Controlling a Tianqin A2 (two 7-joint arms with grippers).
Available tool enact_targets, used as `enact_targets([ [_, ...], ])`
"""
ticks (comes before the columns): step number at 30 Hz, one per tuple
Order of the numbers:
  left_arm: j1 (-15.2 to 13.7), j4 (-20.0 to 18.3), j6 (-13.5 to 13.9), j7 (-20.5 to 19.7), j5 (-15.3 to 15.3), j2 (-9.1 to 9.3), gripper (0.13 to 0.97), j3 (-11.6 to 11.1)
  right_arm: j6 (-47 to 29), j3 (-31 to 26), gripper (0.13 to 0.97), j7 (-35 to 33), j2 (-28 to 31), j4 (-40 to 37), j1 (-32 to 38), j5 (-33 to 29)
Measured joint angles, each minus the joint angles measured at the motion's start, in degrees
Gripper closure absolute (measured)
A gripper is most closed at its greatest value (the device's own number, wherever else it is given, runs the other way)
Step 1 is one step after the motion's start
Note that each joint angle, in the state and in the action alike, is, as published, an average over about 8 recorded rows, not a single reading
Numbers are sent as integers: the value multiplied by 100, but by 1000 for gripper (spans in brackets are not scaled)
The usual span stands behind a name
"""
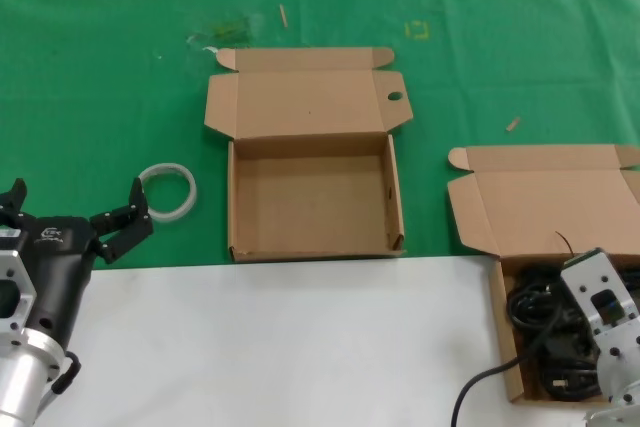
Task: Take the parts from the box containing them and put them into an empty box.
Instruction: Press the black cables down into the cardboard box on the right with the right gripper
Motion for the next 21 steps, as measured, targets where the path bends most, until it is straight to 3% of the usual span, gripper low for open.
enact_targets([
  [11, 0, 0, 0, 0, -1, 0, 132, 0, 261, -43, 129, -2190, 0, -325, 433, 294],
  [21, 0, 0, 0, -2, 0, 0, 132, 0, 66, -24, 129, -3025, 0, -799, 607, 404],
])
